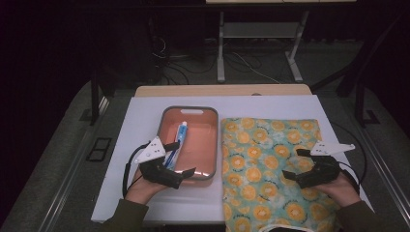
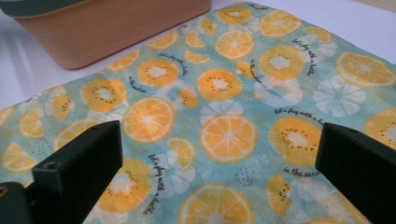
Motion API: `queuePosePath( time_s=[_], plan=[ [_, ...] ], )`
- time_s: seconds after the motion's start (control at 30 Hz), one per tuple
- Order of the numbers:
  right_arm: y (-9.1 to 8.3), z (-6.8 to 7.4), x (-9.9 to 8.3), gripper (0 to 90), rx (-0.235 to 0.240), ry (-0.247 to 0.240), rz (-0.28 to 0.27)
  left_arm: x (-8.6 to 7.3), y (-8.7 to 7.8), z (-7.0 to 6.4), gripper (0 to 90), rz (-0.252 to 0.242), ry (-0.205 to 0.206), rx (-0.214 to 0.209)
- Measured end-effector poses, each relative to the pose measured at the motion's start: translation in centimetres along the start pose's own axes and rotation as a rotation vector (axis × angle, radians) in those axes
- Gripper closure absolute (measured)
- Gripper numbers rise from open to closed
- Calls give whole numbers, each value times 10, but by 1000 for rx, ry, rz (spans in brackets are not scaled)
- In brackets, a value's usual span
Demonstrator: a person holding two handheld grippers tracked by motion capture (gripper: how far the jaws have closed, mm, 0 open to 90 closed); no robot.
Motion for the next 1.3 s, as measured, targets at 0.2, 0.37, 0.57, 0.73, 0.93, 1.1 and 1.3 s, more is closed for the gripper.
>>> queuePosePath(
  time_s=[0.2, 0.37, 0.57, 0.73, 0.93, 1.1, 1.3],
  plan=[
    [9, -8, 3, 7, -10, 16, 32, 0, 0, 0, 0, 0, -3, 3],
    [18, -4, 5, 31, 10, -6, 67, 0, 0, -1, 0, 2, -6, 10],
    [31, 15, 3, 71, 88, -61, 119, -1, 0, -2, 0, 3, 1, 11],
    [41, 29, -3, 153, 141, -112, 181, -1, 0, -2, 0, 0, 0, 9],
    [52, 39, -14, 217, 172, -177, 270, -1, 0, -3, 0, 0, 1, 11],
    [56, 47, -21, 266, 175, -243, 307, -1, 0, -3, 0, -1, 1, 13],
    [53, 49, -21, 513, 164, -287, 306, -1, 0, -3, 0, 0, 3, 13]
  ],
)
Point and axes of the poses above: each handheld gripper's, and its own axes: y roughly forward along the jaws, x roughly out of its top, z roughly to its left, the point moved 1 cm from there along y, roughly forward along the jaws, and after that the axes turned 5 degrees about y, right-handed, at the moved point
